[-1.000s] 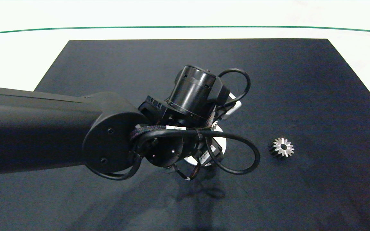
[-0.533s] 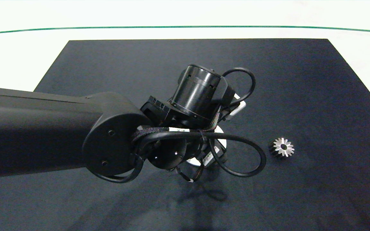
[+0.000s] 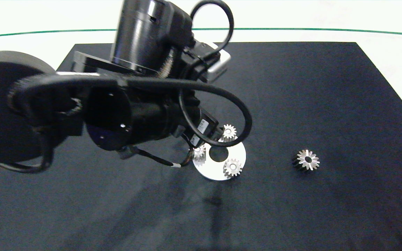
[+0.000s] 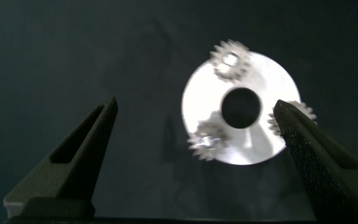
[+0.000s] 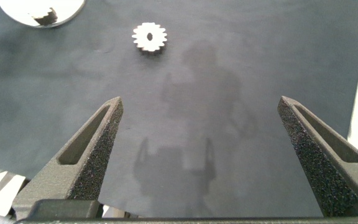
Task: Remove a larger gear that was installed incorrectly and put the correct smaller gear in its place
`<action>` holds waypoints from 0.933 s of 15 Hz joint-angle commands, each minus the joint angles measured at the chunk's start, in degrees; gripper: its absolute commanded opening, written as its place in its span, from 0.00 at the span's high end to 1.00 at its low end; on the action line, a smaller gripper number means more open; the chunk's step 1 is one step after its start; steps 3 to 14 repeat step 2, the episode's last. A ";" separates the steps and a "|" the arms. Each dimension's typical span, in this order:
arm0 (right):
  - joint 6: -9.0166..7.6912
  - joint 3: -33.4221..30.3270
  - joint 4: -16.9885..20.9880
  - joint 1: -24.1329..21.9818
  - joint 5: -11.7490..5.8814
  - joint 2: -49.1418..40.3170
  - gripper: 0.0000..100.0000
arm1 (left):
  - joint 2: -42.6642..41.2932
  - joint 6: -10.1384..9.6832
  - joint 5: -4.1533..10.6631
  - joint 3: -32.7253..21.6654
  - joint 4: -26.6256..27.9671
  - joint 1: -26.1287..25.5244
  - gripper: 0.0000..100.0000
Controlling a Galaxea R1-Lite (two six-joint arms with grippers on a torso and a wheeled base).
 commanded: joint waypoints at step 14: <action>-0.11 -0.43 0.06 -5.43 -0.45 -2.39 0.00 | -15.07 -0.11 0.14 1.77 0.23 5.01 0.00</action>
